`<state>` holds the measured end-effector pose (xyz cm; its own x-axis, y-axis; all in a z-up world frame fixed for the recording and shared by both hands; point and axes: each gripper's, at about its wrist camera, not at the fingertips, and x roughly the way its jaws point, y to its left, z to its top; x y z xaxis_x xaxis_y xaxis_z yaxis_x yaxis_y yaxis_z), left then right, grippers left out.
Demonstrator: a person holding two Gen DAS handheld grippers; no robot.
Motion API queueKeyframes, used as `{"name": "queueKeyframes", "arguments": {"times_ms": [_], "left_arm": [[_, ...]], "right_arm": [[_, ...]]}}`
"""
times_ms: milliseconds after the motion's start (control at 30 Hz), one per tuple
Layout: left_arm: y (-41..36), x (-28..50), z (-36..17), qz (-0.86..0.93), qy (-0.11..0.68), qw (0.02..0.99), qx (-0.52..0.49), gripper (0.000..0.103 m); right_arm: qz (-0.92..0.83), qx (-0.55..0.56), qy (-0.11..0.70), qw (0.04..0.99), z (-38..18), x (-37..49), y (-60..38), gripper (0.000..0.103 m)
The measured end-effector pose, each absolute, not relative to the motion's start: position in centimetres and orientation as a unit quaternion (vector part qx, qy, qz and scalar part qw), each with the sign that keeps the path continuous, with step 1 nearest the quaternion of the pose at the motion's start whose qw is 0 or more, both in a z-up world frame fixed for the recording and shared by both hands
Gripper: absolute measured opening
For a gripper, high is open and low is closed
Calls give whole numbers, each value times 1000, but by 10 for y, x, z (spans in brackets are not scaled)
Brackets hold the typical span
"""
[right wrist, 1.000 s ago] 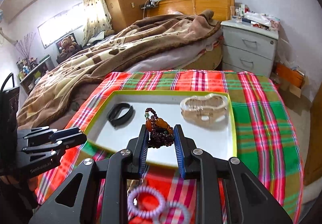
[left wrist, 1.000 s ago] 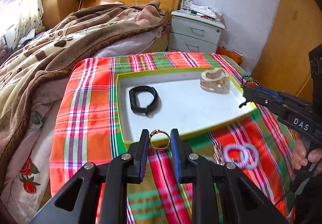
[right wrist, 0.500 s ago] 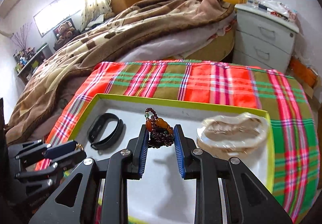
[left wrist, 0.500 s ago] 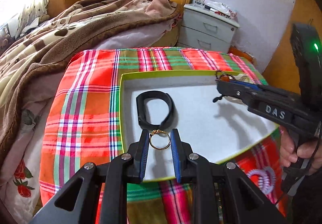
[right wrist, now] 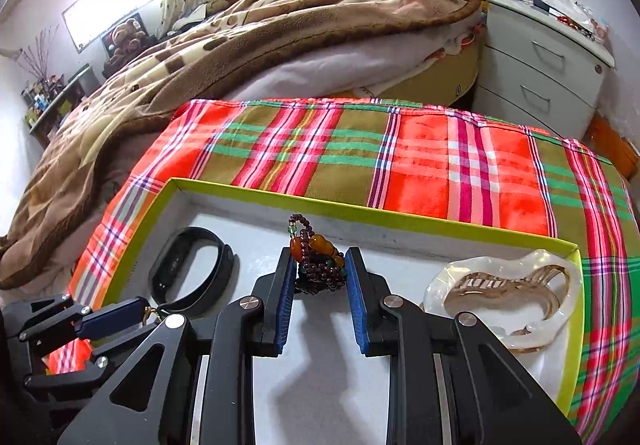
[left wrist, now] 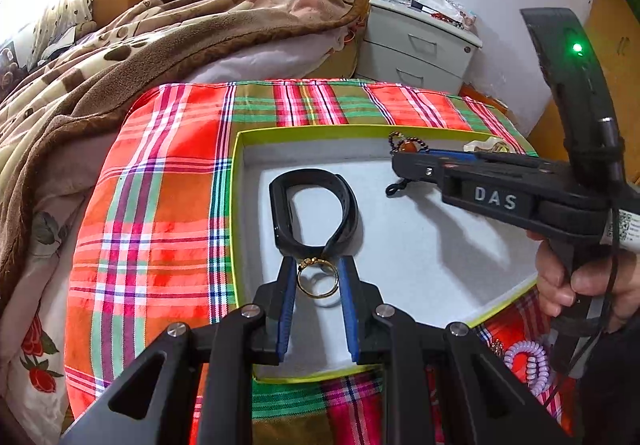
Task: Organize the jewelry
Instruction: 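Carry the ring and bead bracelet into the yellow box and open both tools, then move the right tool back and grasp the purple coiled hair tie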
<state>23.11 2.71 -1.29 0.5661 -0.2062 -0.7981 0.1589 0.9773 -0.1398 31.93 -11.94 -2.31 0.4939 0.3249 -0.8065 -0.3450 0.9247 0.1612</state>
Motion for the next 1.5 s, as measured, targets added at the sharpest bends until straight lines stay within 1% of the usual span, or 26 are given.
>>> {"name": "queueKeyframes", "arguments": {"times_ms": [467,567,600,633,700,767,900,967,1233,1500], "left_arm": [[26,233,-14,-102,458,883,-28,23],[26,233,-14,-102,459,882,-28,23],[26,233,-14,-102,459,882,-29,23],[26,234,-14,-101,459,882,-28,23],[25,234,-14,-101,460,882,-28,23],[25,234,-14,-99,461,882,-27,25],[26,232,-12,-99,461,882,-30,33],[27,231,-10,-97,460,882,-32,34],[31,216,3,-102,451,886,-44,35],[34,192,16,-124,435,890,-66,36]], "right_arm": [[192,-12,467,863,-25,324,-118,26],[193,-11,469,862,-26,324,-118,28],[193,-11,469,862,-26,324,-118,33],[193,-11,468,862,-26,324,-118,40],[193,-8,466,863,-25,324,-119,44],[194,-3,466,863,-24,324,-120,44],[187,0,462,867,-21,322,-123,44],[185,5,459,869,-18,319,-125,44],[186,11,431,883,5,293,-137,44],[182,25,404,896,25,250,-162,45]]}}
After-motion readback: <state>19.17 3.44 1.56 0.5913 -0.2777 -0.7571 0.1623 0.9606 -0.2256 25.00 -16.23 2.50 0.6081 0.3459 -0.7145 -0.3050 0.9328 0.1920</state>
